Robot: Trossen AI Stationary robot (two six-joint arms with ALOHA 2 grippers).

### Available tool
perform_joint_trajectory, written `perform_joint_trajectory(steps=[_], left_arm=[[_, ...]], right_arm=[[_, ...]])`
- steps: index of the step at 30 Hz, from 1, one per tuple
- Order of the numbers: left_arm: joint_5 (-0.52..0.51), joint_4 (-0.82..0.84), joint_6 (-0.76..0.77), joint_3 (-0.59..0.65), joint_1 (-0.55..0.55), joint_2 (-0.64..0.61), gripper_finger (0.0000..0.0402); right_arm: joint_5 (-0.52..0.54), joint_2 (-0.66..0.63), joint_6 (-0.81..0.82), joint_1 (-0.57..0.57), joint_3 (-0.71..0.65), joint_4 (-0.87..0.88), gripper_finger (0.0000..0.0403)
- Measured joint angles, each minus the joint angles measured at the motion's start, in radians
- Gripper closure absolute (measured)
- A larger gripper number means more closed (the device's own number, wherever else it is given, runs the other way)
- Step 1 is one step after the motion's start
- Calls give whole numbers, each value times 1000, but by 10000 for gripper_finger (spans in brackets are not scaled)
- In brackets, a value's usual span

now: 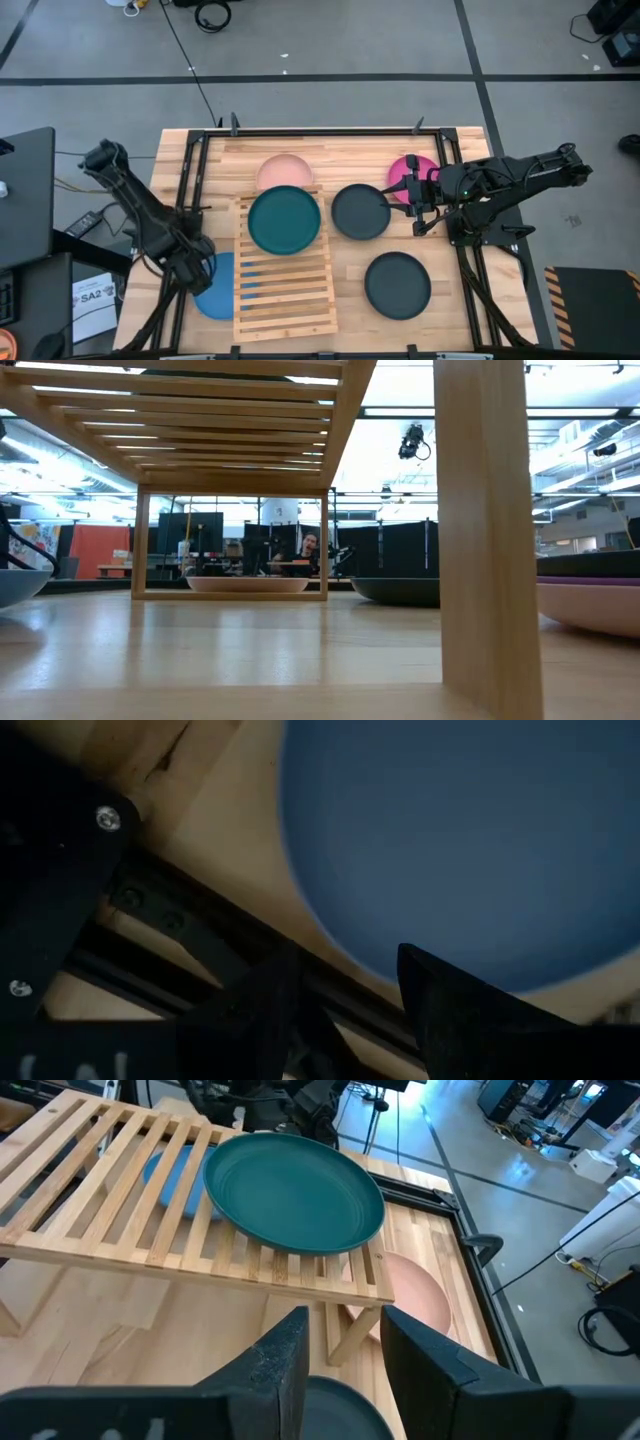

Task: Place and stack plates onto a shelf
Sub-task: Put the blue plate on the shelf

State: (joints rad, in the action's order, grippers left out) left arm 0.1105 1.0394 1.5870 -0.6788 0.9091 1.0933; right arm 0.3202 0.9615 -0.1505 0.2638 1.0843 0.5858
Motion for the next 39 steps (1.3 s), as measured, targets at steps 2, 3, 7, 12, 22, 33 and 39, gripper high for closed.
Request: perform_joint_trajectory(steps=[2, 3, 7, 12, 22, 33, 39], left_arm=[[-4, -10, 0, 0, 9, 38, 221], [-4, -12, 0, 0, 11, 56, 221], [-5, -11, 1, 0, 16, 119, 221], [-5, -10, 31, 0, 16, 177, 221], [-5, -21, 59, 0, 15, 253, 221], [-2, -99, 52, 0, 15, 301, 224], [-2, -102, 51, 0, 16, 303, 257]], right_arm=[[0, 0, 0, 0, 0, 0, 271], [0, 0, 0, 0, 0, 0, 271], [0, 0, 0, 0, 0, 0, 271], [0, 0, -1, 0, 0, 0, 271], [0, 0, -1, 0, 0, 0, 271], [-8, 0, -1, 0, 0, 0, 271], [-8, 0, -1, 0, 0, 0, 271]])
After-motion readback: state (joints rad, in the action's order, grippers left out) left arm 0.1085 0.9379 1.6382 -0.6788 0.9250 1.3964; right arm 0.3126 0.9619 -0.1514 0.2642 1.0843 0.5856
